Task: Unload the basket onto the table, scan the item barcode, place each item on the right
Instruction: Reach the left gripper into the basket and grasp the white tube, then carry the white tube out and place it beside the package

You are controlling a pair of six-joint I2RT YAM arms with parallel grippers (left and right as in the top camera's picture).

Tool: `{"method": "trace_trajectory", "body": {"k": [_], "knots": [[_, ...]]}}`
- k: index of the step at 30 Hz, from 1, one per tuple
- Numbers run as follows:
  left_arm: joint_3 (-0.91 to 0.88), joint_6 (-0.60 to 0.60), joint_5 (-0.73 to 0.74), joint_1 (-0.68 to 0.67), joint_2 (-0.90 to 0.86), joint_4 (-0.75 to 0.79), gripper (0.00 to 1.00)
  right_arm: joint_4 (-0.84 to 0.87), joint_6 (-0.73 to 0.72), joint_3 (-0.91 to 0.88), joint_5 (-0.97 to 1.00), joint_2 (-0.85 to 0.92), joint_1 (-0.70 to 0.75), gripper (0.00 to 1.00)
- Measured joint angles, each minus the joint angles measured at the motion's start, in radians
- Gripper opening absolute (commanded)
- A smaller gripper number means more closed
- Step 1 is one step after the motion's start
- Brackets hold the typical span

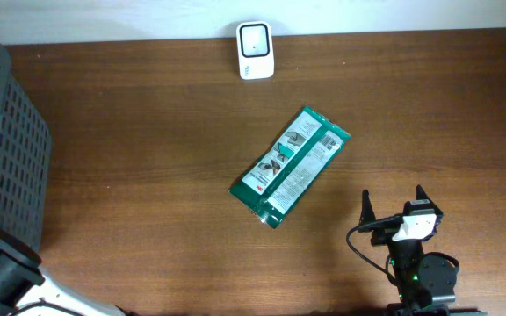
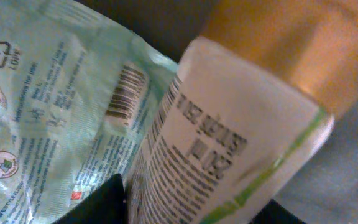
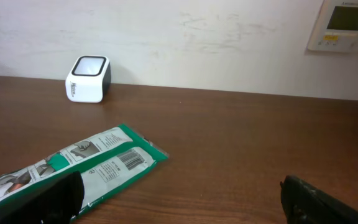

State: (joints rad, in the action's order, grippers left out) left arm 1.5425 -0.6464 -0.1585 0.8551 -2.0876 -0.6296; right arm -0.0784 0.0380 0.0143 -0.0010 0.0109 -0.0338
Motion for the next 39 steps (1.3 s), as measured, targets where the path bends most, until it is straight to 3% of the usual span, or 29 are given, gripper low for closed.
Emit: {"method": "trace_trajectory", "body": {"k": [3, 8, 12, 15, 26, 31, 33, 39], "knots": [[0.002, -0.002, -0.003, 0.0, 0.0, -0.019, 0.22, 0.0, 0.0, 0.0, 0.0, 0.0, 0.0, 0.98], [0.02, 0.008, -0.007, -0.003, 0.0, -0.04, 0.24, 0.0, 0.0, 0.0, 0.0, 0.0, 0.0, 0.98], [0.021, 0.016, 0.002, -0.012, 0.012, -0.043, 0.2, 0.0, 0.0, 0.0, 0.0, 0.0, 0.0, 0.98], [0.021, 0.019, 0.034, -0.019, 0.063, -0.043, 0.12, 0.0, 0.0, 0.0, 0.0, 0.0, 0.0, 0.98], [0.027, 0.143, 0.281, -0.06, 0.486, 0.135, 0.22, 0.0, 0.0, 0.0, 0.0, 0.0, 0.0, 0.98], [0.028, 0.169, 0.298, -0.238, 0.687, 0.201, 0.22, 0.0, 0.0, 0.0, 0.0, 0.0, 0.0, 0.98], [0.032, 0.17, 0.313, -0.375, 0.773, 0.193, 0.22, 0.0, 0.0, 0.0, 0.0, 0.0, 0.0, 0.98], [0.05, 0.173, 0.328, -0.688, 0.805, -0.002, 0.26, 0.0, 0.0, 0.0, 0.0, 0.0, 0.0, 0.98]]}}
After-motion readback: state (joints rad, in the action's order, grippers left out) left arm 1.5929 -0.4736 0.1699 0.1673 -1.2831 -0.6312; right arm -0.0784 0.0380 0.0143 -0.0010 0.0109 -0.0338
